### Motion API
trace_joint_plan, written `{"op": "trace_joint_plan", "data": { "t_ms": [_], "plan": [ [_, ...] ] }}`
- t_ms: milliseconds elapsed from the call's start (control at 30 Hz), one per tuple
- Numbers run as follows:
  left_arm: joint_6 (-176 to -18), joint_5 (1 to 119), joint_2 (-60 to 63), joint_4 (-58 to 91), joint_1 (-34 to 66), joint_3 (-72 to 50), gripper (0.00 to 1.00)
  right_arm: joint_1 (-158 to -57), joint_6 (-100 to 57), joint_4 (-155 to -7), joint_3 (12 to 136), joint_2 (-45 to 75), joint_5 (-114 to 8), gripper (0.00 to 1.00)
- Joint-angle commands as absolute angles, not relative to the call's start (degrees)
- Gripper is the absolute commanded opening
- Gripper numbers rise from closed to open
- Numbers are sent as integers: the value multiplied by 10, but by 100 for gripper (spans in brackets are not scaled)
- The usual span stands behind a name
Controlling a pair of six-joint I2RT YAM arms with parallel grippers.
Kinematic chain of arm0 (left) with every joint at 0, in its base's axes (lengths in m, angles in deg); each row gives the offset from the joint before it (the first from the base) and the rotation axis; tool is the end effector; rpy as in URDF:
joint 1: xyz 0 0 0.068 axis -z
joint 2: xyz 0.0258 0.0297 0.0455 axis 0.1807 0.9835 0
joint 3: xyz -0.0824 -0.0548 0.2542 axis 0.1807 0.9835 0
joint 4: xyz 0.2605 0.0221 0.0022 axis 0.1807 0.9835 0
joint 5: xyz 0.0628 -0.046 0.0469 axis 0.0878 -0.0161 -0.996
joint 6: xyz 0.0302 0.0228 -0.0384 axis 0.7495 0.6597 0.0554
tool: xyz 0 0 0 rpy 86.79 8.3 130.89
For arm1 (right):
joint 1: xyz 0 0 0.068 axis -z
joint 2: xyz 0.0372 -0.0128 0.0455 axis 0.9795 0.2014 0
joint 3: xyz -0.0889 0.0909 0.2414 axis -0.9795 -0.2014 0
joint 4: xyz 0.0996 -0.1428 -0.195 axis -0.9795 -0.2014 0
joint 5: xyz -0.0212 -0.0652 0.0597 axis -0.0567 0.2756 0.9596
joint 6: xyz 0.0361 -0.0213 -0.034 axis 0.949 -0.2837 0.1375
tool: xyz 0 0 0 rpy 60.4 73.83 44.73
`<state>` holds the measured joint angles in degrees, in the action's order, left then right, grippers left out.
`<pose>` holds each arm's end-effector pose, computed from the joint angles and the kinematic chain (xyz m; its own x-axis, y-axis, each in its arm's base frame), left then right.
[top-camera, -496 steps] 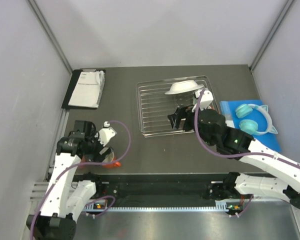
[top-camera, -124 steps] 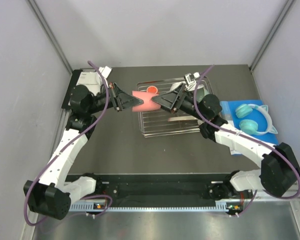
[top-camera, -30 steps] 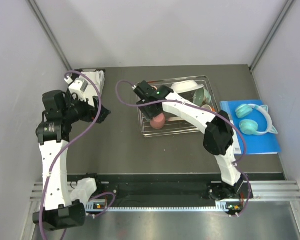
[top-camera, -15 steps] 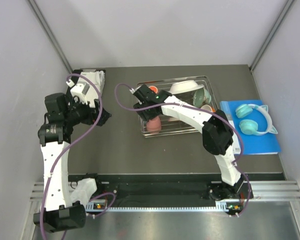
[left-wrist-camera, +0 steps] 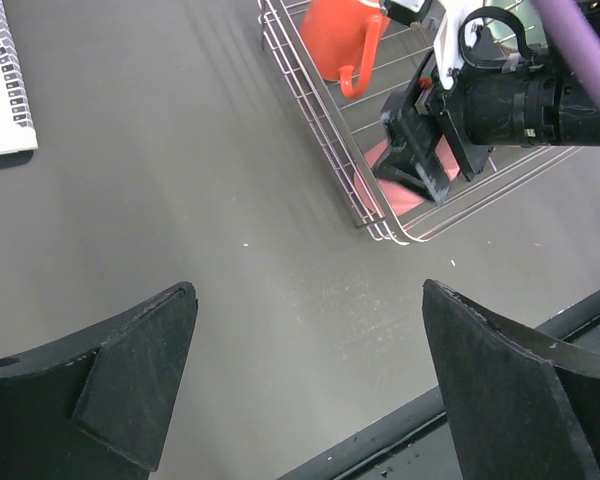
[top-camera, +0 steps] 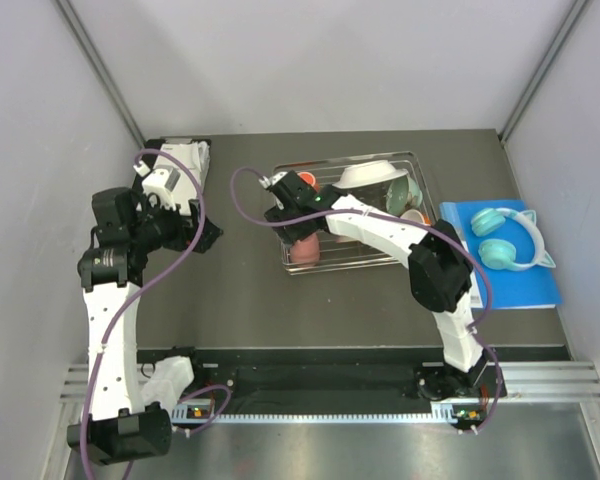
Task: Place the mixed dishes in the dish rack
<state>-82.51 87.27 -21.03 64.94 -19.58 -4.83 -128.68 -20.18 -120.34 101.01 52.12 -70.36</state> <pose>0.1748 0.0072 0.3797 -0.5312 -0.0398 -0.8463 0.3775 0.8831 -0.2785 0.2980 0.3496 0.2489 -0.6193 -0.5227 -0.5859 -0.6143 0.7873 -0.0530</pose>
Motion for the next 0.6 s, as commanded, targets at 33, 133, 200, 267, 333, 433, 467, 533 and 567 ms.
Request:
{"op": "trace_joint_plan", "data": {
  "t_ms": [33, 133, 200, 267, 333, 433, 467, 533, 567],
  "plan": [
    [-825, 882, -217, 630, -197, -46, 96, -1287, -216, -1199, 994, 477, -721, 99],
    [-825, 878, -216, 631, -197, -44, 96, -1287, -217, -1202, 995, 455, -730, 100],
    [-828, 863, -221, 621, -197, -43, 98, -1289, -217, -1204, 999, 439, -735, 100],
    [-832, 851, -226, 608, -197, -38, 99, -1289, -216, -1211, 1008, 427, -735, 100],
    [-833, 847, -233, 603, -197, -36, 99, -1292, -219, -1230, 1033, 411, -740, 100],
    [-832, 839, -230, 607, -197, -39, 99, -1294, -221, -1263, 1082, 382, -749, 100],
    [-830, 837, -231, 607, -197, -39, 99, -1294, -219, -1267, 1090, 371, -752, 100],
    [-823, 828, -233, 608, -197, -37, 99, -1293, -214, -1258, 1086, 317, -758, 100],
    [-822, 822, -235, 608, -197, -34, 99, -1293, -205, -1249, 1075, 295, -759, 100]
  ]
}}
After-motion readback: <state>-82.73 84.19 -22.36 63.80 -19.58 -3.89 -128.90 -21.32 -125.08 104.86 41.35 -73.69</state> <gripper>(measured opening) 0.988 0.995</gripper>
